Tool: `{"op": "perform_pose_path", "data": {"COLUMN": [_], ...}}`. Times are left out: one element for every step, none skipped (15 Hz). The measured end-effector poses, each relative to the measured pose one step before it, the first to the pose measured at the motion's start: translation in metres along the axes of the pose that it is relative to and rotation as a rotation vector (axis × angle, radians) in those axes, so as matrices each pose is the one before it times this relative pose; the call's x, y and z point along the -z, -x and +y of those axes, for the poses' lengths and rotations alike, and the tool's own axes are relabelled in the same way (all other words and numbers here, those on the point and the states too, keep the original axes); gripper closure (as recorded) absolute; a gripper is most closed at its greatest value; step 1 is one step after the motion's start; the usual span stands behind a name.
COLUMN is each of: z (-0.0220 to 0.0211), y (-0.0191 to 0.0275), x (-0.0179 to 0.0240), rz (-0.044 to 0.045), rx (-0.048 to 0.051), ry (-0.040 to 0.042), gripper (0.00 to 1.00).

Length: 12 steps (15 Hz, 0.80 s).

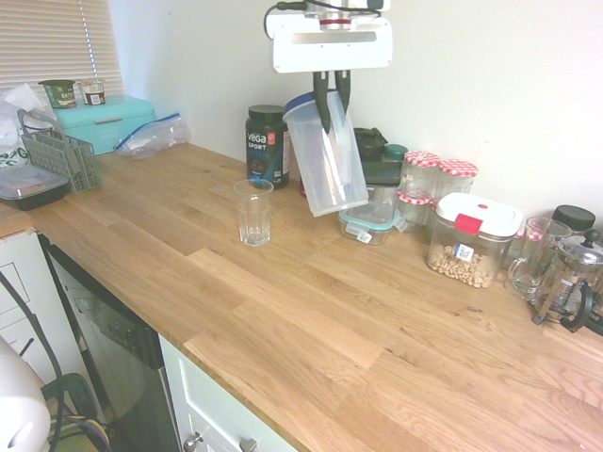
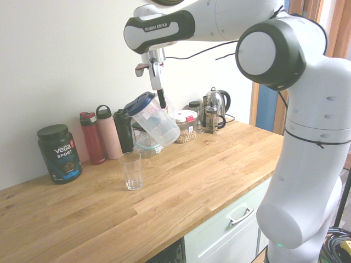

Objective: Pour me some water

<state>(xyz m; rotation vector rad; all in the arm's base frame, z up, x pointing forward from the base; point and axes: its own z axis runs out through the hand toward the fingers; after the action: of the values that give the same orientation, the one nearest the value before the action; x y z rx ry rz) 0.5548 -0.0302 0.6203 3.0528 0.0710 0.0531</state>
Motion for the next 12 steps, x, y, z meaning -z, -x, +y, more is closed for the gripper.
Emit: {"op": "perform_pose_path", "data": {"z": [0.02118, 0.0268, 0.02997, 0.03226, 0.03158, 0.02972, 0.02293, 0.01531, 0.00895, 0.00411, 0.00218, 0.00252], "y": [0.00264, 0.00378, 0.00436, 0.00357, 0.0032, 0.00277, 0.00126, 0.00024, -0.0003, 0.0017, 0.00391, 0.00588], "x": [-0.00019, 0.00127, 0.00251, 0.00146, -0.00031, -0.00386, -0.00718, -0.00818, -0.00817, -0.00736, -0.00458, -0.00077], "rz": [0.00633, 0.00939, 0.01084, 0.01351, 0.01689, 0.02018, 0.0198, 0.02024, 0.02131, 0.02068, 0.02223, 0.02435], "rx": [-0.04863, -0.05729, -0.06011, -0.0634, -0.06235, -0.06408, -0.05743, -0.0514, -0.04813, -0.04576, -0.04, -0.03422], "ry": [-0.03277, -0.03212, -0.02941, -0.02651, -0.02619, -0.02758, -0.02708, -0.02788, -0.02715, -0.02754, -0.02687, -0.02535], "gripper": [1.0, 1.0, 1.0, 1.0, 1.0, 1.0, 1.0, 1.0, 1.0, 1.0, 1.0, 1.0]}}
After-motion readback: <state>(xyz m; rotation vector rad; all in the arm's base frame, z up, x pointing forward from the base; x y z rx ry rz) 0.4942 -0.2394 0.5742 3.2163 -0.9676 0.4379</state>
